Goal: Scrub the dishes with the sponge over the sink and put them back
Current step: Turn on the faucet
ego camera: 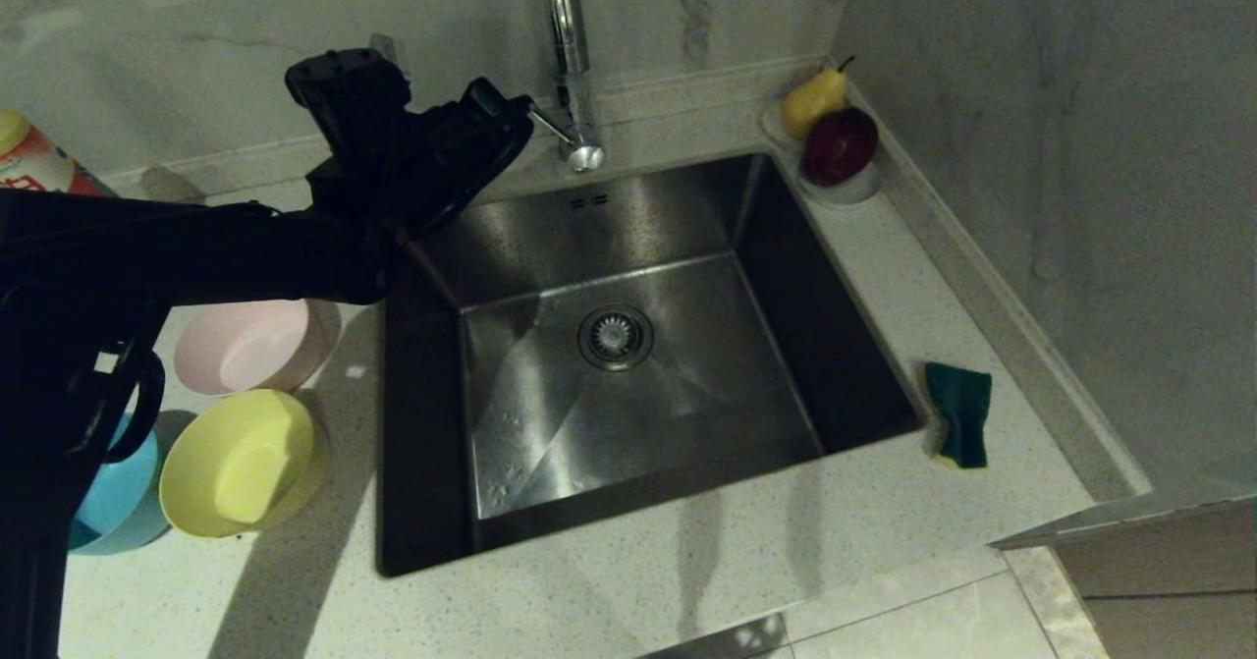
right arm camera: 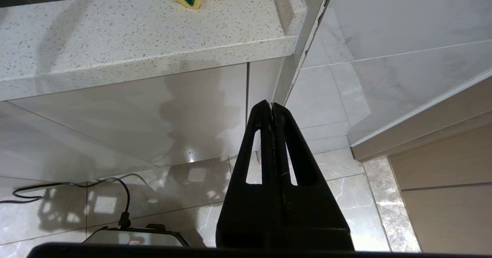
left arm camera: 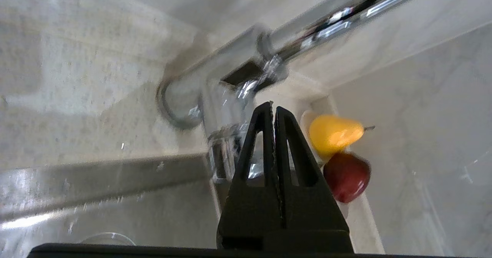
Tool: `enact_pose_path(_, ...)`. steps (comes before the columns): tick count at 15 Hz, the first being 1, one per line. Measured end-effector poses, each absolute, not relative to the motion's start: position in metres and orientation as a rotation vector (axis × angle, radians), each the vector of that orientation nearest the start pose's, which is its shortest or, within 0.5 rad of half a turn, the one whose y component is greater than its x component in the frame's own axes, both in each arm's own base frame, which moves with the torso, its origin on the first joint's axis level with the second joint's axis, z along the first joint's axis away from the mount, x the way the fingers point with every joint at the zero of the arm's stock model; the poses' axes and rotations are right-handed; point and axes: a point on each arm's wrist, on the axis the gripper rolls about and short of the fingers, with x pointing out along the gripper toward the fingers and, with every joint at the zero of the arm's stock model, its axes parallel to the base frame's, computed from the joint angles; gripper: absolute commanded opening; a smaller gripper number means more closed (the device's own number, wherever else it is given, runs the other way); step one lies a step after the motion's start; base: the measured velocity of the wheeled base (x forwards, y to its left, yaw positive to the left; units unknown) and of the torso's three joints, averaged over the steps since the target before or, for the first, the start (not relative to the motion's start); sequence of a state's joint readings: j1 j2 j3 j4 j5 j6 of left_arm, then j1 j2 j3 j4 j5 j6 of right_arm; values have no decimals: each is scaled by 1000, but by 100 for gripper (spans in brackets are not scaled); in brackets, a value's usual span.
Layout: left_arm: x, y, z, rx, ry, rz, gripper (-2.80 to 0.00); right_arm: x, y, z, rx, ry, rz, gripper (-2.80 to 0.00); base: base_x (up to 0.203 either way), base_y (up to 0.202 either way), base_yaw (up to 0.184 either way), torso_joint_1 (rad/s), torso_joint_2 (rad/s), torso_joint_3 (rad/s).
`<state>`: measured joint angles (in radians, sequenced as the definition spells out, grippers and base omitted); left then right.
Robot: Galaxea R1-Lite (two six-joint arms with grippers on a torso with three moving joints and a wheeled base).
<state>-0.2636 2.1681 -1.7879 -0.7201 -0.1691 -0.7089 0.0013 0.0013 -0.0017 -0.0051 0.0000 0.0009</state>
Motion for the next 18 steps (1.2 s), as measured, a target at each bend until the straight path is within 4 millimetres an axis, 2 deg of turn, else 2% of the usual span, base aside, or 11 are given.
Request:
enact_pose_path(6, 432, -127, 283, -701, -151, -534, -280, -23, 0, 77, 1, -6, 1, -280, 0, 0, 0, 0, 0, 0)
enact_pose_path(11, 420, -133, 283, -676, -135, -547, -280, -23, 0, 77, 1, -6, 1, -280, 0, 0, 0, 0, 0, 0)
enact_pose_path(18, 417, -134, 271, -674, -126, -548, -280, -23, 0, 77, 1, -6, 1, -280, 0, 0, 0, 0, 0, 0)
